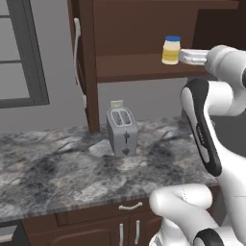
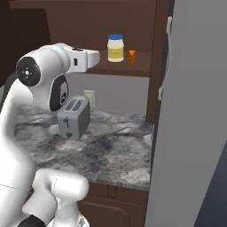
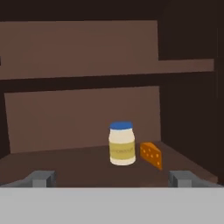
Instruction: The dining table condiment station is running low on mayonnaise. Refill the condiment station by opening the cabinet and taking the mayonnaise from the cabinet and placing it on the dining table.
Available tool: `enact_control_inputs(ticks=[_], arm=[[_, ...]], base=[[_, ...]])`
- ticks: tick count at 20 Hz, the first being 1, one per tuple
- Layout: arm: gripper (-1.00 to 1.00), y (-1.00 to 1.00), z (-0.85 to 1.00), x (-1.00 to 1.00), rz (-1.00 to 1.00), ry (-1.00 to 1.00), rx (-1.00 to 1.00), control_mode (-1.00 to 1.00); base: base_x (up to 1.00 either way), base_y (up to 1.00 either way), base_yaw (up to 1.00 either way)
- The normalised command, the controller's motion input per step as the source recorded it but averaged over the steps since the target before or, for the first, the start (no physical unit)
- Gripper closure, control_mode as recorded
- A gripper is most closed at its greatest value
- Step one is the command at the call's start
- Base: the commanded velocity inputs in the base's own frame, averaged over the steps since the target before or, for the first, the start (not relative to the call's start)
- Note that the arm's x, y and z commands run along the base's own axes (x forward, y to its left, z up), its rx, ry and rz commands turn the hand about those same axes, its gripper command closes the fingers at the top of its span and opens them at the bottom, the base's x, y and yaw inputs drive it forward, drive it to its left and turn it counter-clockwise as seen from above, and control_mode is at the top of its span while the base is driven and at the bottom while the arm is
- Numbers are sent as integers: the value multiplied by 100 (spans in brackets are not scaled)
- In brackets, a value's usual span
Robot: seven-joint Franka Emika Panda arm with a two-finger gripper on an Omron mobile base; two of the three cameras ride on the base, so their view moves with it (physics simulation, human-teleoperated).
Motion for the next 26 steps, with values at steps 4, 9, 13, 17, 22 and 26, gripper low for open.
enact_control_inputs(ticks=[4, 9, 13, 17, 22, 26], arm=[[-100, -14, 0, 58, -11, 0, 0, -100], [-100, 18, 0, 63, -26, 8, -3, -100], [-100, 12, 0, 64, -7, 1, 0, -100], [-100, 41, 0, 53, 0, 0, 0, -100], [-100, -11, 0, 40, 2, 0, 0, -100], [-100, -21, -3, 51, 2, -3, 0, -100]], base=[[0, 0, 0], [0, 0, 0], [0, 0, 0], [0, 0, 0], [0, 0, 0], [0, 0, 0]])
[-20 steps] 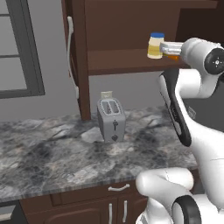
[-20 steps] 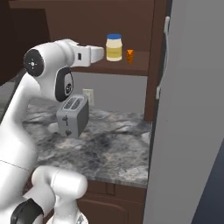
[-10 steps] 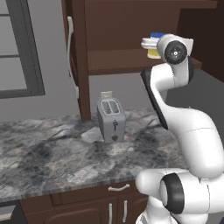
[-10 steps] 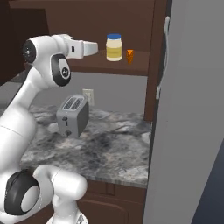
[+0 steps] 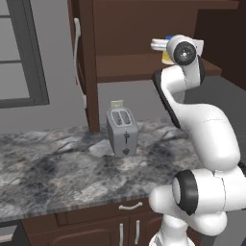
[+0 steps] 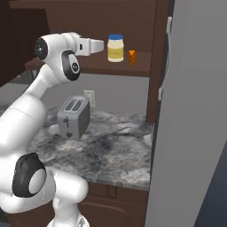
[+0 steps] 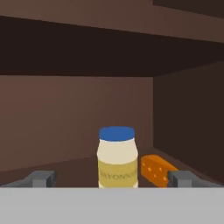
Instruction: The dining table condiment station is running low on mayonnaise. Refill the condiment station by opening the cabinet and taking the mayonnaise from the cabinet and placing it on the dining table.
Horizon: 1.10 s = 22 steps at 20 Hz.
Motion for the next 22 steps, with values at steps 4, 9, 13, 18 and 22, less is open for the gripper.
enact_control_inputs(ticks=[4, 9, 13, 18, 22], arm=[[-100, -23, -7, 59, 5, -3, 0, -100], [-100, -41, -12, 39, 4, 0, 0, -100], [-100, -27, -27, 37, 2, 0, 0, -100], [-100, -2, 0, 59, 1, 0, 0, -100], [-100, -9, 4, 51, 2, 0, 0, -100]], base=[[0, 0, 0], [0, 0, 0], [0, 0, 0], [0, 0, 0], [0, 0, 0]])
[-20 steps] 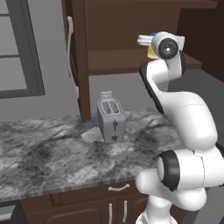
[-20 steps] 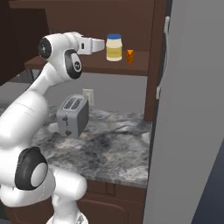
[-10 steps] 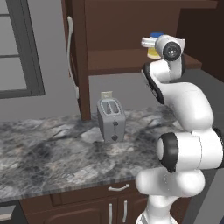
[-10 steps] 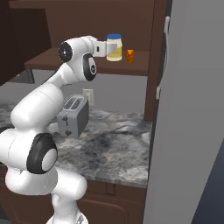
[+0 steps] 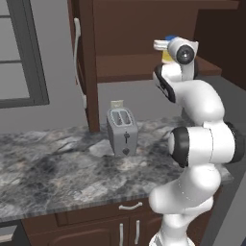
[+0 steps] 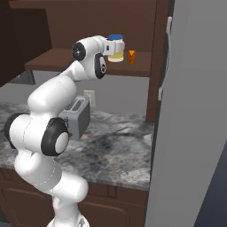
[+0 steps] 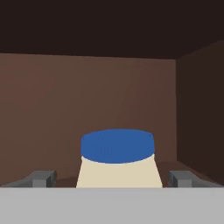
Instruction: The dining table condiment station is running low on mayonnaise. Refill the condiment station by opening the cabinet and taking the mayonnaise from the cabinet and placing it on the dining table.
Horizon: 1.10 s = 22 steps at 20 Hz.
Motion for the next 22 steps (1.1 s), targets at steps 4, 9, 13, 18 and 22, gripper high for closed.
enact_control_inputs(ticks=[4, 9, 13, 18, 22], arm=[[-100, -33, 5, 23, 0, 0, 0, -100], [-100, -10, 4, 28, 0, 0, 0, -100], [-100, 0, -4, 41, 1, 0, 0, -100], [100, 0, -3, 24, 1, 1, 0, -100], [100, 0, 0, 8, 1, 0, 0, -100]], base=[[0, 0, 0], [0, 0, 0], [0, 0, 0], [0, 0, 0], [0, 0, 0]])
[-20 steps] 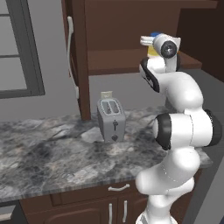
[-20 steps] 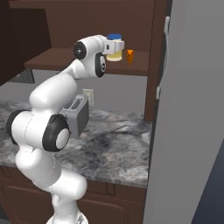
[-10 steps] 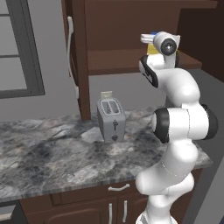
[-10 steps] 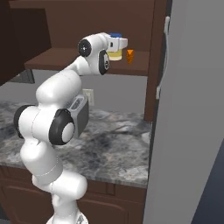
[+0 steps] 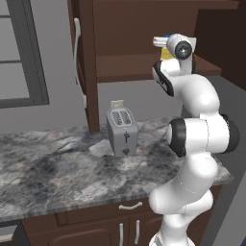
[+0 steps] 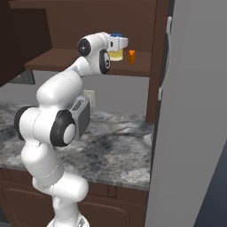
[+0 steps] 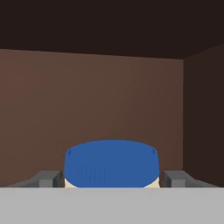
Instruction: The dining table condiment station is running low on mayonnaise. Refill the condiment station by opening the cabinet and taking the mayonnaise from the cabinet and placing it on the dining table.
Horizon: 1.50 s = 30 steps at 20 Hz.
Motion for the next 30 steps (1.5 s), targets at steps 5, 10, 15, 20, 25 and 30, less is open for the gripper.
enact_control_inputs(ticks=[5, 10, 15, 20, 25, 30], arm=[[100, 0, -2, 0, 0, 0, 0, -100], [100, -1, 2, -39, 0, -4, 0, -100], [100, 4, 34, -100, 0, -8, 0, -100], [100, 37, 45, -100, 6, 6, 0, -100], [100, -5, 27, -100, 30, 1, 18, -100], [100, 0, 0, -100, 37, 0, 10, -100]], base=[[0, 0, 0], [0, 0, 0], [0, 0, 0], [0, 0, 0], [0, 0, 0], [0, 0, 0]])
